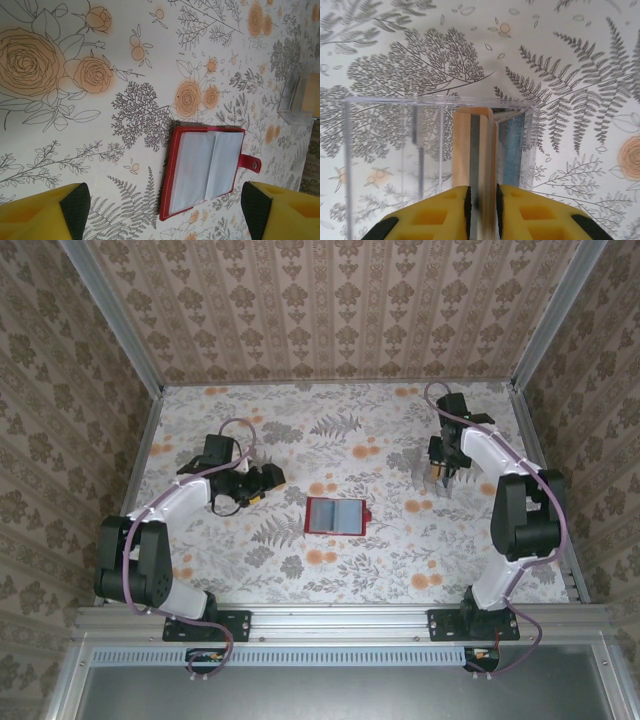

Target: Put the credit cards into the card holder

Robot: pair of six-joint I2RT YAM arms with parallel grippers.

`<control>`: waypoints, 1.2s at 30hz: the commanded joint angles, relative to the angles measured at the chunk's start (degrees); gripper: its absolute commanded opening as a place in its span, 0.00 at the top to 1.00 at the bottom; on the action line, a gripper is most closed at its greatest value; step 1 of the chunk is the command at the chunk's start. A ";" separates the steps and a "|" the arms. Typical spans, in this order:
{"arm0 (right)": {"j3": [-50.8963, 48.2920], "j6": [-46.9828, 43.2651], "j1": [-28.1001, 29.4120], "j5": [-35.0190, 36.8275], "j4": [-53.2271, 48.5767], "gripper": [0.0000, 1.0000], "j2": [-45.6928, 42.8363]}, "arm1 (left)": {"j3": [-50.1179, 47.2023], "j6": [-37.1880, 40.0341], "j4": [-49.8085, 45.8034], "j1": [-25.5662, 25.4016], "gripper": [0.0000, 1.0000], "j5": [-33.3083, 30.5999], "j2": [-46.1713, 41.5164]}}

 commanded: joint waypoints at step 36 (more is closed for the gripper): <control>-3.14 -1.20 -2.03 0.16 -2.04 0.74 -1.25 | 0.85 -0.43 0.68 -0.65 0.20 1.38 3.26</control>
